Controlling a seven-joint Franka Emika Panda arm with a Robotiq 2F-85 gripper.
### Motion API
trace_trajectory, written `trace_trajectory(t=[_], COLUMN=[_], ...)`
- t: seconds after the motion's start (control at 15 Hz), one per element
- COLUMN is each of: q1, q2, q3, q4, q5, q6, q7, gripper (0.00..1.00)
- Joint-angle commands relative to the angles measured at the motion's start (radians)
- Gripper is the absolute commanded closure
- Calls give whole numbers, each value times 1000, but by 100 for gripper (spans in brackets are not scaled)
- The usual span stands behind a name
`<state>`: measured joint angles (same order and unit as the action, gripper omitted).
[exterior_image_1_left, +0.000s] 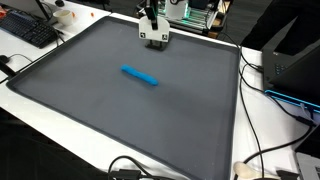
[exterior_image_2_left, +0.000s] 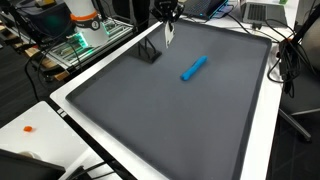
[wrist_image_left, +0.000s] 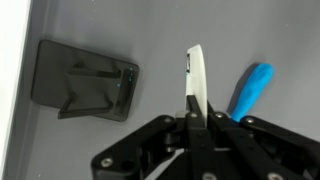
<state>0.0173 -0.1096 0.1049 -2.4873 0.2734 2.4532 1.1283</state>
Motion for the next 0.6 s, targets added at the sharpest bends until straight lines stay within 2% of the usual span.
trace_trajectory(t=[0.0, 0.27, 0.53], q1=[28, 59, 86], q2=[80, 166, 235], q3=[5, 11, 8], q4=[163, 316, 404], q5=[-54, -98, -184], q6=[-154, -272, -313], q7=[-41, -155, -231], gripper=[99, 99, 99])
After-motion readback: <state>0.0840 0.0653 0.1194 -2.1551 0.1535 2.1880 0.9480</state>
